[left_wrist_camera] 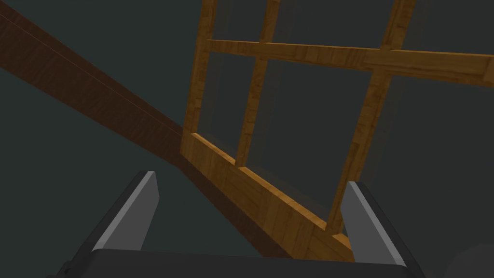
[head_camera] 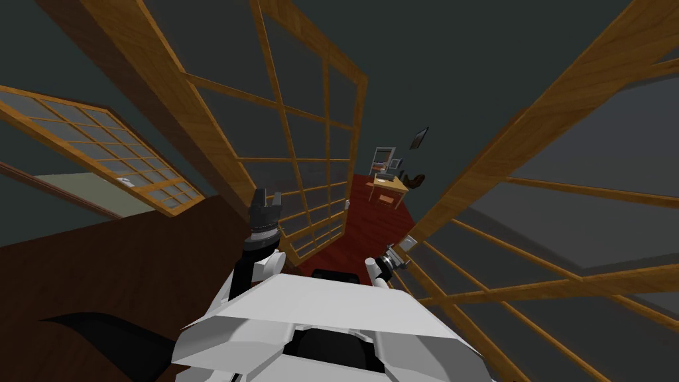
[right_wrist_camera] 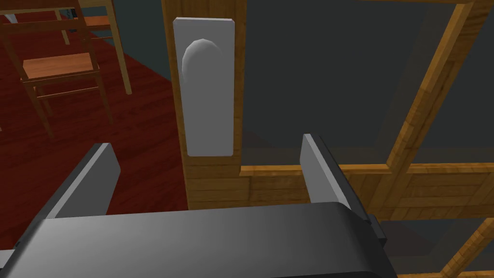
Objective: Push the door open
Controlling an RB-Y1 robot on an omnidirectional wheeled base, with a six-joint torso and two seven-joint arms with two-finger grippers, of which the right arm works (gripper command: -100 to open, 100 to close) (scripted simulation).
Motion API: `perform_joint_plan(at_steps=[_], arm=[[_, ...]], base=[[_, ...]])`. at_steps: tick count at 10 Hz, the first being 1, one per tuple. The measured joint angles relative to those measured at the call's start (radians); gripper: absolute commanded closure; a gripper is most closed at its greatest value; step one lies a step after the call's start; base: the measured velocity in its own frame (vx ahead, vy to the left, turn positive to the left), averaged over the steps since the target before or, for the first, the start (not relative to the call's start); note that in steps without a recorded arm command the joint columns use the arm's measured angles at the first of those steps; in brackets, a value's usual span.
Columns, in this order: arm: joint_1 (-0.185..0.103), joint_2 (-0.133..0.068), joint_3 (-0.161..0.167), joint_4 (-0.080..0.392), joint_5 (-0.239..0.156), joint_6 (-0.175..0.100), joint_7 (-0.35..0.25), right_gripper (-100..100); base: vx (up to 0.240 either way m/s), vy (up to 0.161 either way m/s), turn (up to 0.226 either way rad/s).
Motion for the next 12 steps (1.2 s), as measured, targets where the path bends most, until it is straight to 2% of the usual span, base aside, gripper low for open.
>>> perform_joint_plan(at_steps=[1, 2, 4, 5, 6, 8, 9, 12], arm=[[-0.001, 0.001, 0.0, 0.001, -0.002, -0.001, -0.005, -100], [-0.009, -0.015, -0.001, 0.015, -0.002, -0.004, -0.008, -100], [0.016, -0.045, -0.002, -0.019, -0.004, 0.011, -0.005, -100], [0.014, -0.053, -0.002, -0.007, -0.005, 0.011, -0.013, -100], [0.012, -0.056, -0.003, 0.006, -0.005, 0.008, -0.025, -100], [0.009, -0.041, -0.004, 0.026, -0.006, 0.002, -0.041, -100], [0.01, -0.04, -0.004, 0.028, -0.006, -0.002, -0.042, 100], [0.006, -0.042, -0.002, 0.025, -0.005, 0.004, -0.041, 100]], base=[[0.022, -0.074, 0.0], [0.064, -0.191, 0.025], [0.124, -0.244, 0.02], [0.139, -0.2, 0.02], [0.158, -0.179, 0.015], [0.114, -0.11, -0.003], [-0.013, 0.014, 0.015], [-0.011, 0.016, 0.006]])
